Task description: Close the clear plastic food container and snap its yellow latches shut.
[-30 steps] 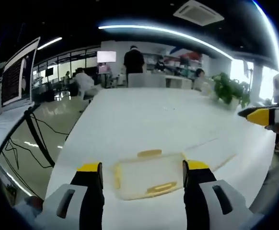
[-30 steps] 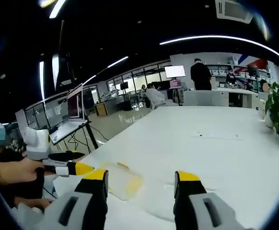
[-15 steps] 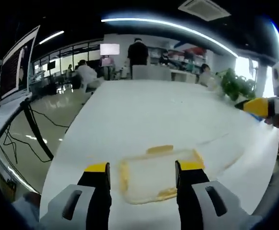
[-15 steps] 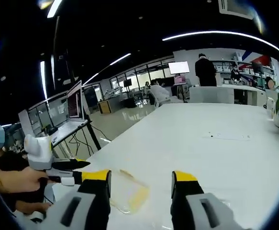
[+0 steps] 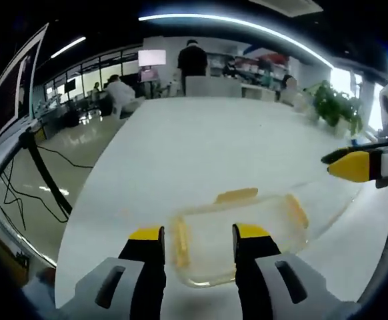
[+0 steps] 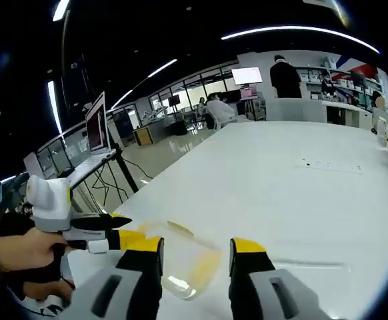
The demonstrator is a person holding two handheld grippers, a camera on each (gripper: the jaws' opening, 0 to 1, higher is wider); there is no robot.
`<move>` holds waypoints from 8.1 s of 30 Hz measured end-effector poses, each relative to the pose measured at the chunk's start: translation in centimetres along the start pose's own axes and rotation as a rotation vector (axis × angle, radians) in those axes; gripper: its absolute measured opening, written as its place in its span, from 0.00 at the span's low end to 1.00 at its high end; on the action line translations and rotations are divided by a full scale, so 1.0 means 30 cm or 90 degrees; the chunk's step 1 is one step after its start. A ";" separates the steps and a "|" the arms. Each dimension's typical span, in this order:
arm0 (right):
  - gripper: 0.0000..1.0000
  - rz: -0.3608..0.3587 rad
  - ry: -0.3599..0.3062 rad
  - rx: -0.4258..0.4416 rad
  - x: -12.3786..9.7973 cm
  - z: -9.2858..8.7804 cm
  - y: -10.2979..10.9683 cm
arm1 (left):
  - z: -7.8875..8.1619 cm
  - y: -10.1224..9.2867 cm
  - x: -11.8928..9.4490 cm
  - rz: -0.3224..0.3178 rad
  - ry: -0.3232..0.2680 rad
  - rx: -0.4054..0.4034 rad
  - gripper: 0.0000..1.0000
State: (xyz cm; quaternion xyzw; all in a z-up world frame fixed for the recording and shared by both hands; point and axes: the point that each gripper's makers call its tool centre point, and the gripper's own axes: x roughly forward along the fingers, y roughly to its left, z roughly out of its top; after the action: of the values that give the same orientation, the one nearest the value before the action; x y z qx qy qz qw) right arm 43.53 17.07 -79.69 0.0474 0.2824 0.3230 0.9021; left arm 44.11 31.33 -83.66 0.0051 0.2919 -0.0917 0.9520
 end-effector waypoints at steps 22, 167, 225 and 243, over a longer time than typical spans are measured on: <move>0.28 -0.001 0.098 -0.026 0.108 -0.171 -0.005 | -0.056 0.038 0.048 0.024 0.031 0.016 0.23; 0.00 -0.220 0.026 0.100 -0.477 -0.070 -0.591 | 0.177 -0.716 0.027 -0.139 0.010 0.062 0.06; 0.00 -0.224 0.030 0.133 -0.513 -0.119 -0.614 | 0.119 -0.754 0.021 -0.154 0.029 0.075 0.06; 0.02 -0.238 0.030 0.137 -0.520 -0.135 -0.635 | 0.117 -0.759 0.027 -0.151 0.021 0.160 0.09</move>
State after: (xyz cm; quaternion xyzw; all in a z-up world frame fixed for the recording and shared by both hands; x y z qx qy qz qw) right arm 42.07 -7.81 -80.72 0.0824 0.3399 0.1193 0.9292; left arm 42.67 8.57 -80.20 0.0909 0.2926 -0.2387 0.9215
